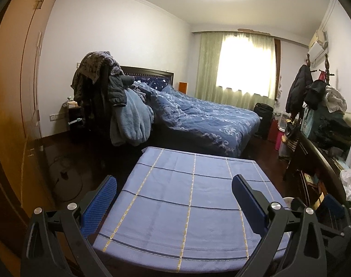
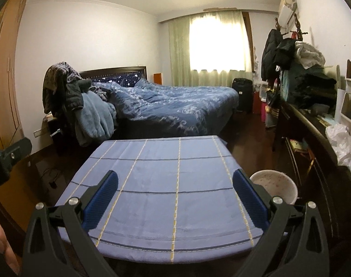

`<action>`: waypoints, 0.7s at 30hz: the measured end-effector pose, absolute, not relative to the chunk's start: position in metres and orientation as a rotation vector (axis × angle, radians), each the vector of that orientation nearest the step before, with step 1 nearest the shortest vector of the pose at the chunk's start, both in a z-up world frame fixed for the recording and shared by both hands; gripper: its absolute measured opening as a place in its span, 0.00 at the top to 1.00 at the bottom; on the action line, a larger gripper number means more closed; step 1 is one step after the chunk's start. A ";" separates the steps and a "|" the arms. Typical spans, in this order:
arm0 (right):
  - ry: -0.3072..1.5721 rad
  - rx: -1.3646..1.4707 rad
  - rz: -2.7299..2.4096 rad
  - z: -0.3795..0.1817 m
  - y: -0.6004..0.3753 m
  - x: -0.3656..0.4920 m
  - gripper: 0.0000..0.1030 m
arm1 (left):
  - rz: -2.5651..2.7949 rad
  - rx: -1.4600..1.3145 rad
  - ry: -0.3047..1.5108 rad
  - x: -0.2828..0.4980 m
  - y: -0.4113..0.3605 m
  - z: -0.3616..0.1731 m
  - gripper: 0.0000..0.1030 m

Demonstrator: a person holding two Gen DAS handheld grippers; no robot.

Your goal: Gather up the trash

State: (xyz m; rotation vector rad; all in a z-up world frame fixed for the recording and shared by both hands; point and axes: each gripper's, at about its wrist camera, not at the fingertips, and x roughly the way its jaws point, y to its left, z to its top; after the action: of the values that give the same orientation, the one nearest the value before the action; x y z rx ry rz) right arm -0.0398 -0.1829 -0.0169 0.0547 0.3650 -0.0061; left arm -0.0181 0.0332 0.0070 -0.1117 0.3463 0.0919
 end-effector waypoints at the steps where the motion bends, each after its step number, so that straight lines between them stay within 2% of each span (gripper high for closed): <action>1: 0.356 0.050 -0.010 -0.014 -0.183 -0.042 0.03 | 0.088 -0.113 0.344 -0.019 0.033 0.008 0.04; 9: 0.326 0.044 -0.014 0.004 -0.189 -0.052 0.03 | 0.082 -0.109 0.336 -0.022 0.031 0.011 0.04; 21: 0.332 0.035 -0.008 0.001 -0.185 -0.052 0.03 | 0.088 -0.110 0.330 -0.024 0.029 0.011 0.03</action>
State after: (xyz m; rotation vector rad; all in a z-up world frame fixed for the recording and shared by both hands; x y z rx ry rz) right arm -0.0524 -0.1855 0.0013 0.0346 0.3320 -0.0080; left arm -0.0243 0.0291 0.0114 -0.1101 0.3300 0.0883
